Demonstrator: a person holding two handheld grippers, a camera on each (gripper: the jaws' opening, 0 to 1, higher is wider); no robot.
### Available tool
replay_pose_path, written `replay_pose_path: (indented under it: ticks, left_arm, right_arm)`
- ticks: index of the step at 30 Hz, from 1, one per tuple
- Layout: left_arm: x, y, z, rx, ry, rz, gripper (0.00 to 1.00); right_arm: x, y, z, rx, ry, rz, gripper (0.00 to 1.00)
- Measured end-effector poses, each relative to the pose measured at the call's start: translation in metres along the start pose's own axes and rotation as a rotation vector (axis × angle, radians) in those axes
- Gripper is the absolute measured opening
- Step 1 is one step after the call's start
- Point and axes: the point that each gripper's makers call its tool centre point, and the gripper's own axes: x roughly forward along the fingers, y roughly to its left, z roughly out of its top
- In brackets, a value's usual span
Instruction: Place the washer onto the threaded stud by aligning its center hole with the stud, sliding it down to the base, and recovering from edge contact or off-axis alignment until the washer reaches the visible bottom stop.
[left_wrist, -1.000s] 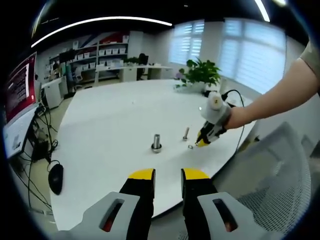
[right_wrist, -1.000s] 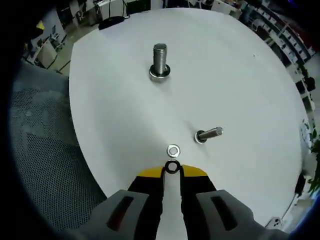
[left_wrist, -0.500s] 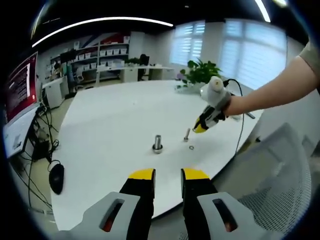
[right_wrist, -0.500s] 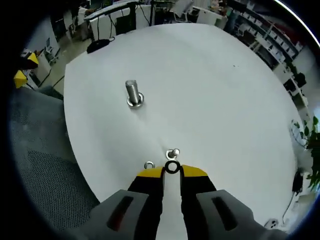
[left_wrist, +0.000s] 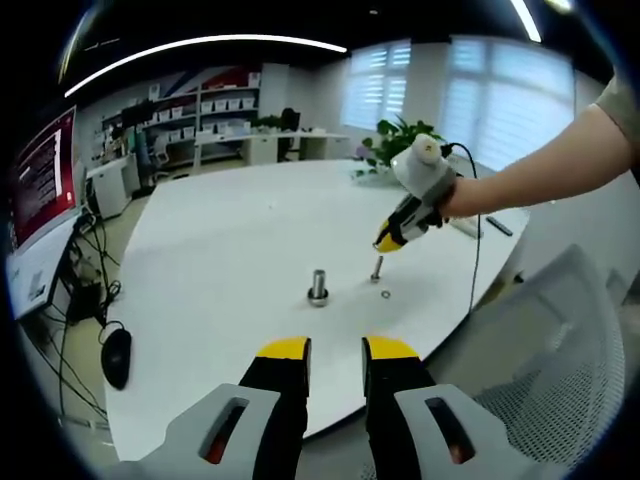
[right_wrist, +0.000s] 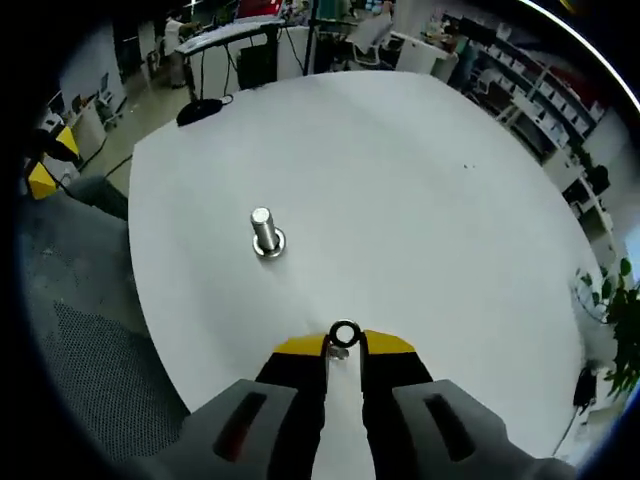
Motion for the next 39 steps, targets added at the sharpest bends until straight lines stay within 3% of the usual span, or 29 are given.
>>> replay_pose_path:
  ticks: [8,16,39]
  left_arm:
    - [0.001,-0.001,-0.002,0.006,0.013,-0.003,0.18]
    - [0.002,-0.003,-0.004,0.011,0.027,-0.011,0.18]
    - [0.002,0.0,-0.005,0.008,0.034,-0.001,0.18]
  right_arm:
    - [0.001,-0.007,-0.005,-0.005,0.011,-0.009,0.14]
    - [0.006,-0.002,-0.013,-0.044,0.041,0.016,0.14]
    - [0.022,0.006,-0.032,-0.024,0.095,0.044,0.14]
